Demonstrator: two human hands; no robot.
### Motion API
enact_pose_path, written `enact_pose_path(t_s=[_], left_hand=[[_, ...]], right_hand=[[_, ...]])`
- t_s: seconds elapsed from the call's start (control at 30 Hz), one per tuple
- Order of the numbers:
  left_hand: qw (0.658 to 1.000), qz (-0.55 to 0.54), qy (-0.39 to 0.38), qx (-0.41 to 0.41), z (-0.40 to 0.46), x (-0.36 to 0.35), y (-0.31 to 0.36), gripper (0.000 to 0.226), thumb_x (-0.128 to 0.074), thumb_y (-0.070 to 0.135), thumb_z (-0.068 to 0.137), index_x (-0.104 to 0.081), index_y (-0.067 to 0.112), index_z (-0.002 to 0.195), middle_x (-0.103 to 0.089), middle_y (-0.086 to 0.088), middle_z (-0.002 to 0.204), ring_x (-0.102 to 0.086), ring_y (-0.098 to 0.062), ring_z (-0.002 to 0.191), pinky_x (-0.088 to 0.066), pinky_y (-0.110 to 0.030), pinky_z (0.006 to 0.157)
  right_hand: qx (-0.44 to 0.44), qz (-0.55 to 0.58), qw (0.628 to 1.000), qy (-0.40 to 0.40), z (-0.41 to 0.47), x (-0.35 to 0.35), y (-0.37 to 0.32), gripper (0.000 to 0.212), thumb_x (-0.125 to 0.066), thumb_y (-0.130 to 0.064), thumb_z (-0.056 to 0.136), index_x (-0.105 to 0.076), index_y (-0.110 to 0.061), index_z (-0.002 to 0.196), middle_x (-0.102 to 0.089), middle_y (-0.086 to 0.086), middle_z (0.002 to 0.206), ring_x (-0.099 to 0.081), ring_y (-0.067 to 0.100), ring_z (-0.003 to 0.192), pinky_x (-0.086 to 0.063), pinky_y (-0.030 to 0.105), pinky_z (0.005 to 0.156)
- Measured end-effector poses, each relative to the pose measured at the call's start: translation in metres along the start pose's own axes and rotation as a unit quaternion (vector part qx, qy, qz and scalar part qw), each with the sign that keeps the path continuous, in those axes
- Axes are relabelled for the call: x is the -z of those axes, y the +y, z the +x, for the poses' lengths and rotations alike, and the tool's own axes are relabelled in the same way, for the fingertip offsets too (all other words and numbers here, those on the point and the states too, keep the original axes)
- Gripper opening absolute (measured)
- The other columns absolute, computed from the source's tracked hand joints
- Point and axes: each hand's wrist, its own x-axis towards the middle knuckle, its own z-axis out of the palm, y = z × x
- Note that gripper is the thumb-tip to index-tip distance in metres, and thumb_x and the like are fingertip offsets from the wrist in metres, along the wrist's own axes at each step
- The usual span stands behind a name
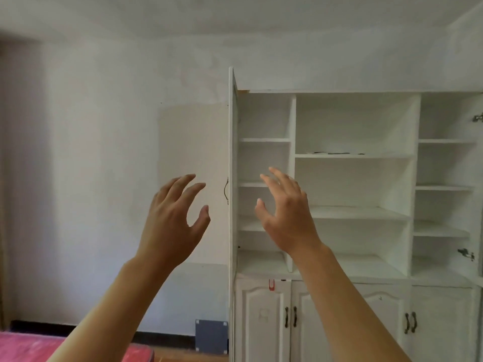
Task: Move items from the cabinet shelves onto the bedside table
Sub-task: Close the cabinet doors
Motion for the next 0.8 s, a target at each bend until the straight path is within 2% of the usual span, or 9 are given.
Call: enact_pose_path(t_s=[0.2,0.4,0.6,0.8], left_hand=[[0.999,0.030,-0.013,-0.005,0.023,-0.039,0.002,0.050,-0.055,0.042,0.097,-0.061,0.020,0.142,-0.053,-0.001,0.154,-0.044,-0.025,0.146,-0.045,-0.051,0.115],[0.999,0.028,-0.020,-0.018,0.057,-0.112,0.015,0.051,-0.055,0.041,0.098,-0.059,0.021,0.144,-0.053,0.000,0.154,-0.044,-0.025,0.145,-0.044,-0.051,0.116],[1.000,0.018,-0.019,-0.017,0.087,-0.190,0.027,0.059,-0.055,0.041,0.098,-0.050,0.019,0.153,-0.053,-0.001,0.154,-0.044,-0.024,0.145,-0.042,-0.048,0.118],[1.000,0.018,-0.005,-0.008,0.105,-0.248,0.022,0.061,-0.057,0.038,0.097,-0.049,0.015,0.153,-0.055,-0.003,0.152,-0.046,-0.024,0.144,-0.042,-0.045,0.117]], right_hand=[[0.000,0.034,0.999,0.002,0.018,-0.026,0.045,0.061,-0.043,-0.043,0.095,-0.055,-0.017,0.149,-0.045,0.005,0.161,-0.041,0.025,0.148,-0.037,0.049,0.120],[-0.005,0.040,0.999,0.008,0.041,-0.043,0.118,0.060,-0.046,-0.041,0.096,-0.053,-0.017,0.151,-0.045,0.005,0.162,-0.039,0.023,0.150,-0.034,0.048,0.122],[0.023,0.014,1.000,-0.001,0.074,-0.055,0.191,0.055,-0.054,-0.032,0.098,-0.053,-0.015,0.150,-0.044,0.008,0.162,-0.038,0.026,0.151,-0.036,0.050,0.121],[0.044,0.002,0.999,-0.022,0.095,-0.077,0.244,0.056,-0.052,-0.035,0.097,-0.053,-0.017,0.150,-0.044,0.006,0.163,-0.039,0.026,0.150,-0.036,0.048,0.120]])
